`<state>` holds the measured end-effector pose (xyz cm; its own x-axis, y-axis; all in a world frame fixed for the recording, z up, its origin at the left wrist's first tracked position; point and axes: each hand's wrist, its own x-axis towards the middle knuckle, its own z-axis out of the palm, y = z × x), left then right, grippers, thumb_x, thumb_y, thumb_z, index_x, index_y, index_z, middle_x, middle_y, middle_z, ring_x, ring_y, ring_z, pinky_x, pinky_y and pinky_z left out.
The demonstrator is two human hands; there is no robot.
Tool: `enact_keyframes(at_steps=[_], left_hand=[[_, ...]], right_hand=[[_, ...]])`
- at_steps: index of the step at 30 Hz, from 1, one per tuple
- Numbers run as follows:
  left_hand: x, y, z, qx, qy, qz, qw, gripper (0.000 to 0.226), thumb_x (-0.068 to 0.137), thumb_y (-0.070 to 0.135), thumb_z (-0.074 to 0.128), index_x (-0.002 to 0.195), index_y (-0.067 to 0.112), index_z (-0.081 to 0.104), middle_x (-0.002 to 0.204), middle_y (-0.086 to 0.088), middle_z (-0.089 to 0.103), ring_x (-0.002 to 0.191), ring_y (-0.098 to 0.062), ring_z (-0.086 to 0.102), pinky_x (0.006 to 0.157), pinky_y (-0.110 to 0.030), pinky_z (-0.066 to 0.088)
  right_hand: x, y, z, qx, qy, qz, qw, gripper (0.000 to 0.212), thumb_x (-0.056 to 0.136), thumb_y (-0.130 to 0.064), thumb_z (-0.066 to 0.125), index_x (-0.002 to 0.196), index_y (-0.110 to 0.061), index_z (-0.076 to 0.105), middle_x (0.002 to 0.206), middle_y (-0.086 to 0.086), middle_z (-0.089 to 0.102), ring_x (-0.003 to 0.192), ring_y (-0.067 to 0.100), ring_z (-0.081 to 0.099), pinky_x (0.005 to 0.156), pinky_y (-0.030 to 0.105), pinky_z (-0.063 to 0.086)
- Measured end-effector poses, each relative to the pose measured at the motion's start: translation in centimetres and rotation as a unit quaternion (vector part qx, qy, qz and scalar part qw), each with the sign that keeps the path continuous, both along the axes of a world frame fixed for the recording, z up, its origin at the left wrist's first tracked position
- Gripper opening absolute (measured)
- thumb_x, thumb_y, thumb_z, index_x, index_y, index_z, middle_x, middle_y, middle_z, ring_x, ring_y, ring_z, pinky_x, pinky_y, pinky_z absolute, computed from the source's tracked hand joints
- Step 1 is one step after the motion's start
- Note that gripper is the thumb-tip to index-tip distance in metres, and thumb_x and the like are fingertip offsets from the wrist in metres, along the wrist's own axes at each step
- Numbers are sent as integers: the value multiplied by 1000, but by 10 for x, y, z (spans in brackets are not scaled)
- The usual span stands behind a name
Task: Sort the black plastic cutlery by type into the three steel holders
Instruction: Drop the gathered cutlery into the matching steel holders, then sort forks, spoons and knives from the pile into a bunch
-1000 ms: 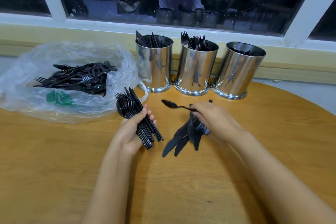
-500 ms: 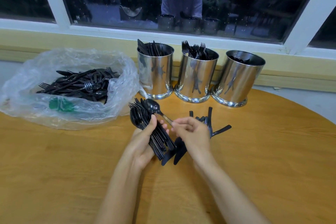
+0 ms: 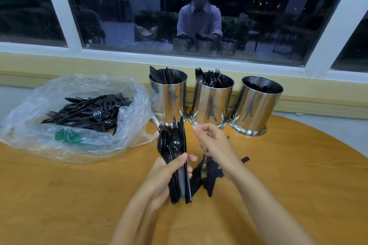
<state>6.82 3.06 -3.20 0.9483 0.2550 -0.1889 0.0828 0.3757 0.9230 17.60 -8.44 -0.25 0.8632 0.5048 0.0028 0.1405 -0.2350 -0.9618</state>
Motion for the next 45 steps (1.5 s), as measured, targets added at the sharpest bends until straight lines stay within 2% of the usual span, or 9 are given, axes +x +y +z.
enact_keyframes(at_steps=[5, 12, 14, 22, 28, 33, 37, 42, 45], left_hand=[[-2, -15, 26, 73, -24, -48, 996, 20, 96, 17, 58, 114, 11, 64, 99, -12, 74, 72, -18, 64, 73, -34, 55], [-10, -25, 50, 38, -18, -12, 999, 14, 96, 16, 57, 108, 14, 64, 93, -17, 75, 86, -32, 72, 81, -40, 59], [-11, -29, 53, 18, -11, 8, 1000, 14, 96, 15, 58, 108, 13, 64, 94, -16, 75, 81, -30, 73, 79, -40, 60], [-12, -31, 59, 51, -4, 63, 997, 11, 97, 17, 58, 101, 13, 68, 90, -13, 76, 74, -23, 73, 59, -31, 56], [1, -7, 52, 32, 12, 85, 996, 15, 95, 16, 60, 105, 10, 70, 94, -9, 76, 93, -24, 73, 78, -36, 59], [19, 43, 47, -72, -2, 173, 982, 22, 92, 8, 62, 110, -2, 60, 94, -21, 73, 85, -33, 74, 76, -40, 61], [36, 68, 50, -59, -15, 142, 988, 16, 95, 12, 59, 105, 0, 61, 73, -10, 64, 60, -21, 64, 78, -40, 59], [53, 81, 54, -64, -34, 96, 993, 20, 92, 13, 62, 107, 0, 62, 68, -5, 52, 52, -13, 45, 56, -29, 47], [56, 86, 57, -86, -39, 88, 992, 27, 86, 14, 64, 110, 0, 62, 67, -3, 51, 51, -11, 43, 52, -25, 46]], right_hand=[[10, 3, 35, -34, 70, 104, 992, 53, 87, -62, 56, 100, -12, 62, 73, -2, 57, 53, 8, 47, 49, 16, 39], [0, -2, 49, 49, 15, 51, 997, 27, 98, -29, 51, 79, -14, 61, 66, -11, 55, 72, 9, 52, 68, 23, 42], [-3, -2, 50, 57, -5, 30, 998, 26, 97, -29, 53, 78, -14, 63, 65, -22, 58, 81, 3, 55, 76, 23, 42], [-11, 2, 47, 19, 29, 22, 999, 22, 93, -38, 58, 86, -17, 59, 70, -1, 58, 70, 20, 61, 64, 32, 50], [10, 13, 61, -32, -69, -8, 997, 31, 100, -26, 47, 72, -14, 52, 53, -7, 40, 45, 7, 41, 46, 20, 34], [66, 41, 115, 100, -202, -128, 966, 36, 101, -18, 42, 66, -14, 40, 60, -2, 38, 56, 12, 38, 55, 28, 32], [104, 92, 155, 171, -305, -162, 922, 36, 101, -16, 43, 66, -15, 36, 58, -7, 36, 47, 0, 36, 48, 15, 29], [143, 155, 141, 115, -310, -145, 933, 35, 101, -24, 42, 67, -19, 35, 60, -5, 42, 53, 6, 38, 52, 24, 30], [159, 176, 99, -73, -281, -71, 954, 37, 100, -32, 49, 67, -21, 36, 65, -2, 44, 63, 18, 46, 59, 31, 36]])
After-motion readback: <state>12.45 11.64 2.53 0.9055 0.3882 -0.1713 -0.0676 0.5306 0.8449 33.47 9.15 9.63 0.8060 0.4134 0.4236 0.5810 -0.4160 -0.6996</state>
